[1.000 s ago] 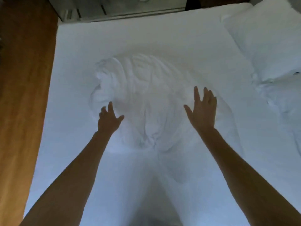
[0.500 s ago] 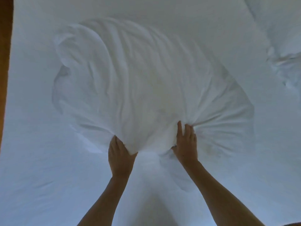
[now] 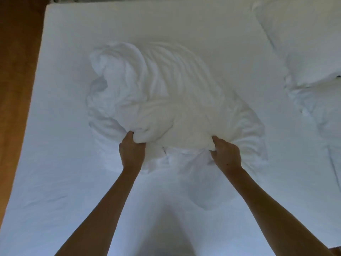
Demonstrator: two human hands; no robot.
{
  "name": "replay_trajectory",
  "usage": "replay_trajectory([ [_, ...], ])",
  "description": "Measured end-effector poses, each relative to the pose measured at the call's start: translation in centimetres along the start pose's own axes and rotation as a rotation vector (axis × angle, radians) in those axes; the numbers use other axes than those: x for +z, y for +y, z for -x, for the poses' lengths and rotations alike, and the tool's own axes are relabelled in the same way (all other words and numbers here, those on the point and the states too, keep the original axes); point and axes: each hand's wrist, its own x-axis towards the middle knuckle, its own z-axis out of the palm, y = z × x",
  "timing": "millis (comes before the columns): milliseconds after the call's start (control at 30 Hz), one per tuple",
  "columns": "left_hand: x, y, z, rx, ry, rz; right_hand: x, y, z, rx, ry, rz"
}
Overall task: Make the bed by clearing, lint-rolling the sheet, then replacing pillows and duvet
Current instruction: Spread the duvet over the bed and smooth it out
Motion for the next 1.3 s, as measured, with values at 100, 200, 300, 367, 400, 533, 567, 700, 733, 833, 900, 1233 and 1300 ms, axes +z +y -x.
replay_trajectory([
  [100, -5.0, 7.4, -2.3, 0.226, 0.035, 0.017, -7.6, 0.6, -2.8, -0.092, 0.225, -0.029],
  [200, -10.3, 16.2, -4.0, 0.333, 0.079, 0.088, -16.4, 0.5, -7.2, -0.154, 0.453, -0.033],
  [300, -14.4, 22.6, -5.1, 0.34, 0.059, 0.093, -23.7, 0.1, -11.6, -0.123, 0.665, 0.025],
  [367, -15.6, 24.5, -6.2, 0.328, 0.043, -0.03, -26.1, 0.0, -13.9, -0.141, 0.705, 0.069],
  [400, -15.5, 24.7, -6.9, 0.307, 0.023, -0.105, -26.4, 0.3, -14.8, -0.128, 0.635, 0.106],
  [533, -11.3, 19.9, -7.9, 0.215, -0.214, -0.448, -22.9, 0.9, -15.3, 0.227, 0.135, 0.254],
  [567, -9.8, 17.6, -7.0, 0.166, -0.259, -0.49, -21.2, 0.5, -14.1, 0.287, 0.07, 0.204],
  [700, -5.3, 6.2, 0.0, -0.26, -0.299, -0.35, -11.3, -2.6, -5.8, 0.138, 0.051, 0.071],
  [733, -4.4, 3.2, 2.0, -0.387, -0.31, -0.333, -8.6, -3.3, -3.3, 0.099, 0.008, 0.033],
  [833, -2.4, -4.5, 7.4, -0.668, -0.391, -0.329, -2.1, -3.8, 3.6, 0.059, -0.272, 0.006],
  [900, -1.0, -8.0, 9.7, -0.751, -0.45, -0.309, 0.3, -3.3, 6.5, 0.03, -0.334, 0.047],
  [1233, 5.8, -16.7, 12.8, -0.312, -0.447, -0.483, 8.3, 0.9, 15.7, -0.175, -0.221, 0.185],
  [1300, 7.2, -18.9, 12.2, -0.122, -0.443, -0.567, 10.1, 2.0, 16.4, -0.153, -0.285, 0.251],
])
